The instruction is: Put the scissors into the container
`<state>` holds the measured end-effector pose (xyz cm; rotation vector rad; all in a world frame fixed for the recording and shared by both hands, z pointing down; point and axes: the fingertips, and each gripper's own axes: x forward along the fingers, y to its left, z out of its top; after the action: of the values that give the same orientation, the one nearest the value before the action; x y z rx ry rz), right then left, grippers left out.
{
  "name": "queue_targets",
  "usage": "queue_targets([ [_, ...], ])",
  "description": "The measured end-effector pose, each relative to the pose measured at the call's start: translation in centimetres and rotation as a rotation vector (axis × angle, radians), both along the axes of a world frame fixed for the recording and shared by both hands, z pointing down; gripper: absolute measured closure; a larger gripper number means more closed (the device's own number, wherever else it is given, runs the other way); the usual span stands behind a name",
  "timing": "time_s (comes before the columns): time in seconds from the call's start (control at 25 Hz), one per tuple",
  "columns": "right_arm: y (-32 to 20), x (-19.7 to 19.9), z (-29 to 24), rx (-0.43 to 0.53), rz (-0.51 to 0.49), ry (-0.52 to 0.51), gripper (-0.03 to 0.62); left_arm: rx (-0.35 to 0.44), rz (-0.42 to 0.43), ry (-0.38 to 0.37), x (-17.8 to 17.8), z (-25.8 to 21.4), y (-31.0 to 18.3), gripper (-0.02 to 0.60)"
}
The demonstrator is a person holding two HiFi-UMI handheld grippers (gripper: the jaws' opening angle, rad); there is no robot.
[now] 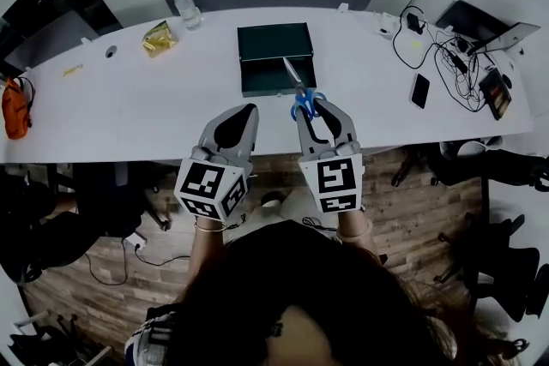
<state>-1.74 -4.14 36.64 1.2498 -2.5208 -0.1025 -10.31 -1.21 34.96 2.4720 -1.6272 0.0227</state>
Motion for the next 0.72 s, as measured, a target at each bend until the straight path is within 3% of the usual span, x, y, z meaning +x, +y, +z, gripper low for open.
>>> queue_targets([
  [0.36, -2.8, -0.1, 0.1, 0.017, 0.019, 0.017, 0.503, -0.011, 0.018, 0.000, 0.0, 0.3, -2.6, 0.568],
  [0.72, -6.9, -1.7, 0.7, -0.008, -0.064, -0.001, 0.503, -0.007, -0.013, -0.037, -1.4, 0.4, -6.5, 0.568],
])
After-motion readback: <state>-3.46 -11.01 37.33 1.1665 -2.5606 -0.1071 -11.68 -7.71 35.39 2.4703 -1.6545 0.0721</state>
